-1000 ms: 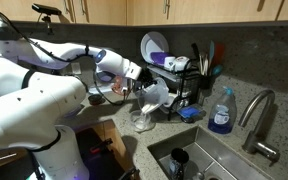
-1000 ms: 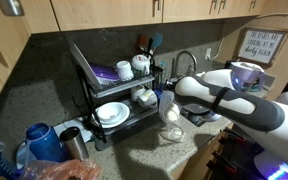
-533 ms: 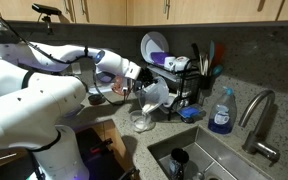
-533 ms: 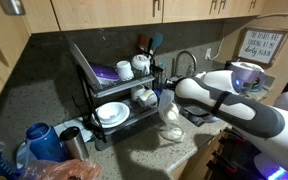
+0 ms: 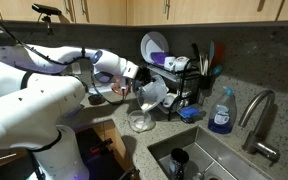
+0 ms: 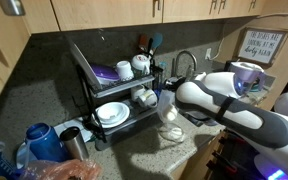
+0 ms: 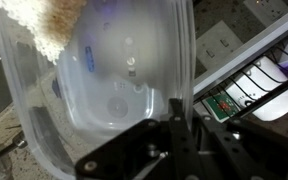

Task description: Transfer the contents in the rectangular bowl to the circular one

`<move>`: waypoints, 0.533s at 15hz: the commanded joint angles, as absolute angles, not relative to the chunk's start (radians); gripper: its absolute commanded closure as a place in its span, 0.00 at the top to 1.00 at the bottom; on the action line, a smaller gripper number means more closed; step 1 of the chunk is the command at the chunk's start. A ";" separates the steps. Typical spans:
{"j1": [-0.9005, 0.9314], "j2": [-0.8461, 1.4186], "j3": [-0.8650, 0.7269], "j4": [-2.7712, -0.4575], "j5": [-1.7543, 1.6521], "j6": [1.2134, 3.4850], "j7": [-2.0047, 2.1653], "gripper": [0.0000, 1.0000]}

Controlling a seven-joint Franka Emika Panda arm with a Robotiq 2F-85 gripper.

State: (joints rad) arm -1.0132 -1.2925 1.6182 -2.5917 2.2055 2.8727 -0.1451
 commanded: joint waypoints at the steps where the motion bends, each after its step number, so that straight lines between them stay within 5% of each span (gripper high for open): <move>1: -0.982 -1.327 1.620 -2.611 2.213 2.864 -0.100 0.01; 8: -0.940 -1.343 1.622 -2.642 2.220 2.870 -0.074 0.01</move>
